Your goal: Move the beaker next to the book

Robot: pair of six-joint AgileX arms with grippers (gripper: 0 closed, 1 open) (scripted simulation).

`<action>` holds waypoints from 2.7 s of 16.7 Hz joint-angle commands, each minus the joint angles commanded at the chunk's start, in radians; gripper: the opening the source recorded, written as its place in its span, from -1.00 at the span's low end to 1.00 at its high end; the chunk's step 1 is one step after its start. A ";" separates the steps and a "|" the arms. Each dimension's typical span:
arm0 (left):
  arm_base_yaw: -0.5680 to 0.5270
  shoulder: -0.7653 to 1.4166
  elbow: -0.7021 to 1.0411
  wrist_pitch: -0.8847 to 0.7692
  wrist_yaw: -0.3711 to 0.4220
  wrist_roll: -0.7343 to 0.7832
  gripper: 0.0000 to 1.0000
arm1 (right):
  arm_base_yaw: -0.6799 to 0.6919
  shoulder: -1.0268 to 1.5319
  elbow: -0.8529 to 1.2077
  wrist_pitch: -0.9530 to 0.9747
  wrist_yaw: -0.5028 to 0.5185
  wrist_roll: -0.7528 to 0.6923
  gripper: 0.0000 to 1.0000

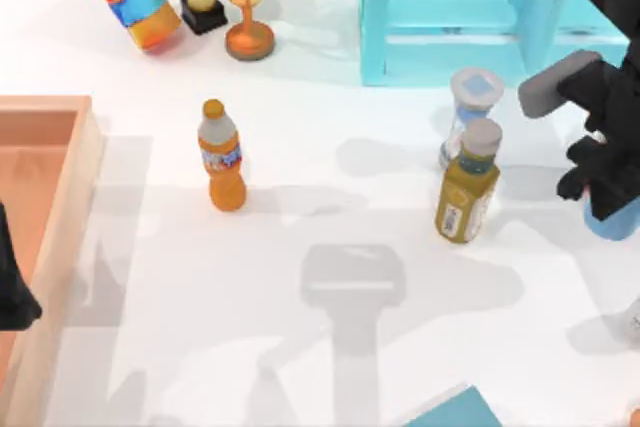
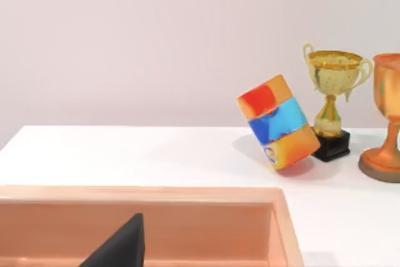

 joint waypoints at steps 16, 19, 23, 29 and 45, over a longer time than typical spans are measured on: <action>0.000 0.000 0.000 0.000 0.000 0.000 1.00 | 0.604 -0.035 0.008 0.048 0.095 1.299 -1.00; 0.000 0.000 0.000 0.000 0.000 0.000 1.00 | 0.605 -0.035 0.008 0.048 0.095 1.301 -1.00; 0.000 0.000 0.000 0.000 0.000 0.000 1.00 | 0.598 -0.034 -0.009 0.064 0.093 1.297 -1.00; 0.000 0.000 0.000 0.000 0.000 0.000 1.00 | 0.588 -0.031 -0.194 0.263 0.095 1.286 -1.00; 0.000 0.000 0.000 0.000 0.000 0.000 1.00 | 0.587 -0.024 -0.236 0.304 0.096 1.283 0.51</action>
